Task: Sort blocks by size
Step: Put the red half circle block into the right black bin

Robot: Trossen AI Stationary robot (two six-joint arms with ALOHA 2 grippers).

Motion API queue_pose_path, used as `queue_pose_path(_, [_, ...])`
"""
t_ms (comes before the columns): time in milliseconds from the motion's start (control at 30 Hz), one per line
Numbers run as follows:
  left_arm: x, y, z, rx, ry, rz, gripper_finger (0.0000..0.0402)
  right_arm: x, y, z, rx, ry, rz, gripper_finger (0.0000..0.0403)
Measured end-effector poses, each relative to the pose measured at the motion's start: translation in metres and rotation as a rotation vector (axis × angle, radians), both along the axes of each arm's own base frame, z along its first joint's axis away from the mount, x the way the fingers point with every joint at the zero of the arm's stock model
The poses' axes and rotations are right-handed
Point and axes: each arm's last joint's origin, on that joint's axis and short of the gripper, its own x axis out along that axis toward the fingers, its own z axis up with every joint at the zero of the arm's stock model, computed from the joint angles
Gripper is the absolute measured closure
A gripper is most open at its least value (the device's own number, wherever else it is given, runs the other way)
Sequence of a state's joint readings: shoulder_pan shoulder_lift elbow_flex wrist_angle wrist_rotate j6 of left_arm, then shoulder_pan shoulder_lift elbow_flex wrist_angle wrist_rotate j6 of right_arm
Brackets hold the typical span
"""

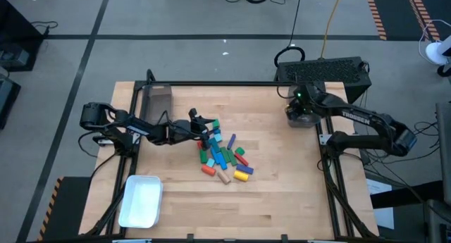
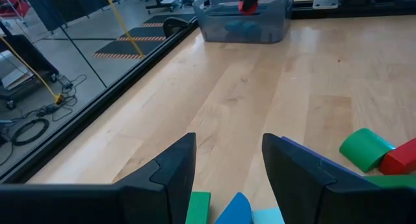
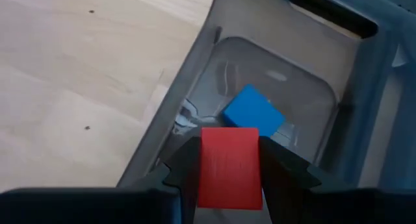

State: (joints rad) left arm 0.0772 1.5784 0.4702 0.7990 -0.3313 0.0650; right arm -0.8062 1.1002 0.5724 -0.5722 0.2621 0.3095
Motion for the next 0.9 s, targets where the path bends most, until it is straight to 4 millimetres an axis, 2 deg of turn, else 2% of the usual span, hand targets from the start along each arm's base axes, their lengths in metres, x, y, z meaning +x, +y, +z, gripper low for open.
queue_pose_path(667, [0.000, -0.002, -0.001, -0.008, 0.006, -0.009, 0.0221, 0.001, -0.031, -0.029, 0.048, 0.073, 0.007, 0.0280])
queue_pose_path(900, [0.000, -0.002, -0.001, -0.008, 0.008, -0.009, 0.0221, 0.001, -0.029, -0.024, 0.023, 0.056, 0.011, 0.0245])
